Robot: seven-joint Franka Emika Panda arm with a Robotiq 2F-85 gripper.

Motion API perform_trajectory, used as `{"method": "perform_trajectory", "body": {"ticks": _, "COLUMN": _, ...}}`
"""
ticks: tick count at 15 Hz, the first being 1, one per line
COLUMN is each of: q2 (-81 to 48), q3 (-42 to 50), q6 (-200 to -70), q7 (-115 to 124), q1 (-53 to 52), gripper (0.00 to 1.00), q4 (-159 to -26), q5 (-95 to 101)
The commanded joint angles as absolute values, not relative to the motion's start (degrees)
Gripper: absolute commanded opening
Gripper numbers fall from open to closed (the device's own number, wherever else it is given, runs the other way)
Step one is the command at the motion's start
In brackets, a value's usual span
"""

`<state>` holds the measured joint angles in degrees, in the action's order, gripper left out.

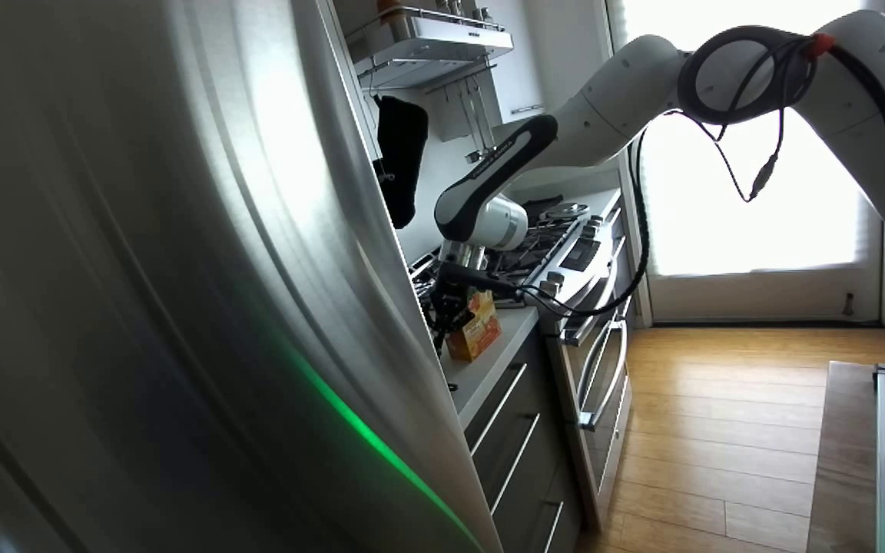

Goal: Pick up one sachet from the orange box and put it in the black measuring spoon

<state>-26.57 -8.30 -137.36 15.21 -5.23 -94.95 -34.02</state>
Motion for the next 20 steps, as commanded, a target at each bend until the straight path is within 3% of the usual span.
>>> {"method": "perform_trajectory", "body": {"ticks": 1, "q2": -27.21, "q3": -9.51, "q6": -141.69, "q7": 12.62, "q1": -4.56, "gripper": 0.0, "q4": -96.68, "q5": -37.22}}
{"method": "perform_trajectory", "body": {"ticks": 15, "q2": -29.64, "q3": -8.13, "q6": -148.51, "q7": 16.99, "q1": -7.05, "gripper": 0.0, "q4": -96.26, "q5": -32.46}}
{"method": "perform_trajectory", "body": {"ticks": 16, "q2": -29.55, "q3": -7.76, "q6": -148.33, "q7": 17.59, "q1": -7.28, "gripper": 0.26, "q4": -96.35, "q5": -31.73}}
{"method": "perform_trajectory", "body": {"ticks": 18, "q2": -29.28, "q3": -7.53, "q6": -148.61, "q7": 18.36, "q1": -7.41, "gripper": 0.32, "q4": -96.55, "q5": -30.8}}
{"method": "perform_trajectory", "body": {"ticks": 20, "q2": -28.88, "q3": -7.77, "q6": -148.43, "q7": 18.51, "q1": -7.22, "gripper": 0.47, "q4": -96.81, "q5": -30.0}}
